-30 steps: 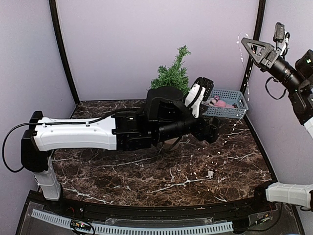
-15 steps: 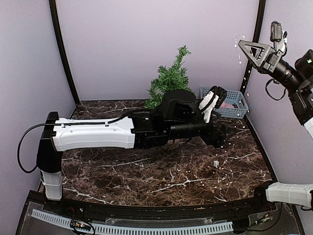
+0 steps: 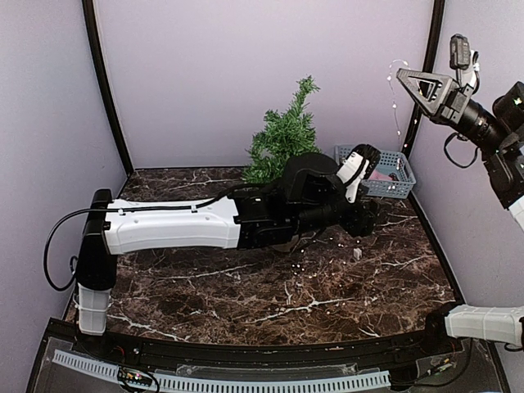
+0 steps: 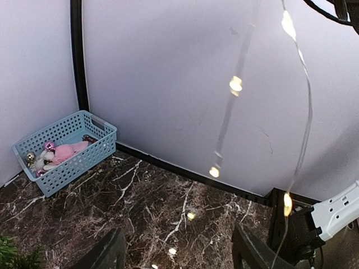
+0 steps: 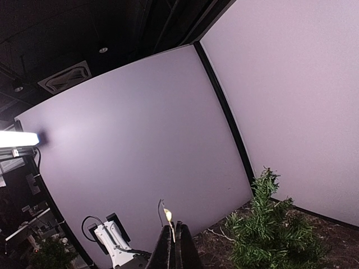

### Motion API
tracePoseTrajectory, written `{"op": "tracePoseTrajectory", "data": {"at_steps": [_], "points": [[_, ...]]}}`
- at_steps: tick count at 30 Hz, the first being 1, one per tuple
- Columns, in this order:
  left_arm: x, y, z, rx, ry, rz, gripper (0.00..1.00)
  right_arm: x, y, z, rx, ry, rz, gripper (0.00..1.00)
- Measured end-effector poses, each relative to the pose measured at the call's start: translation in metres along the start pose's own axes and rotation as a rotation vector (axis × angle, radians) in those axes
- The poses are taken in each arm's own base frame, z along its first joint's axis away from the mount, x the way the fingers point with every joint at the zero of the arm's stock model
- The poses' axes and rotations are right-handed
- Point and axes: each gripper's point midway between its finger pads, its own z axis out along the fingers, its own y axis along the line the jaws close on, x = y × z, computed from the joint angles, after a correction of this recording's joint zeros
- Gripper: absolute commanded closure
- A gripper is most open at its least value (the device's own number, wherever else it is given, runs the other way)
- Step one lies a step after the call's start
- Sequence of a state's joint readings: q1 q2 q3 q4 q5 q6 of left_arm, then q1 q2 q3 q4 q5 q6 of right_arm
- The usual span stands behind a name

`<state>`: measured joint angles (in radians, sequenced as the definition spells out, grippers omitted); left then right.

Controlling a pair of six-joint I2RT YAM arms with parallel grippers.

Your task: Decorate the small christmas tree

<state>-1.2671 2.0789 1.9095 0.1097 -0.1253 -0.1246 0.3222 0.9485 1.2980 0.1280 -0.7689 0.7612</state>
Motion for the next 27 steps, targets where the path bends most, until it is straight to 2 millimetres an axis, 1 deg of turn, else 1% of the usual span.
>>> {"op": "tracePoseTrajectory", "data": {"at_steps": [2, 5, 7, 14, 16, 19, 22, 27], "points": [[0.000, 0.003, 0.000, -0.016, -0.008, -0.004, 0.32, 0.000, 0.000, 0.000, -0.001, 0.001, 0.000, 1.00], [0.009, 0.008, 0.001, -0.026, 0.001, -0.010, 0.32, 0.000, 0.001, 0.000, -0.002, 0.001, -0.001, 1.00], [0.013, 0.006, 0.001, -0.011, 0.011, -0.010, 0.30, 0.000, 0.001, 0.000, -0.003, 0.002, -0.001, 1.00], [0.005, -0.034, -0.003, 0.224, -0.012, -0.011, 0.30, 0.001, 0.001, 0.000, -0.007, 0.006, 0.001, 1.00], [0.003, -0.047, -0.006, 0.299, -0.018, -0.009, 0.32, 0.001, 0.002, 0.001, -0.009, 0.006, 0.002, 1.00], [0.003, -0.067, -0.009, 0.420, -0.017, -0.007, 0.40, 0.002, 0.001, 0.001, -0.008, 0.008, 0.004, 1.00], [0.005, -0.083, -0.010, 0.519, -0.017, -0.007, 0.43, 0.006, -0.002, 0.003, -0.008, 0.014, 0.012, 1.00], [0.014, -0.097, -0.013, 0.614, -0.003, -0.005, 0.43, 0.017, -0.014, 0.010, 0.000, 0.038, 0.045, 1.00]]}}
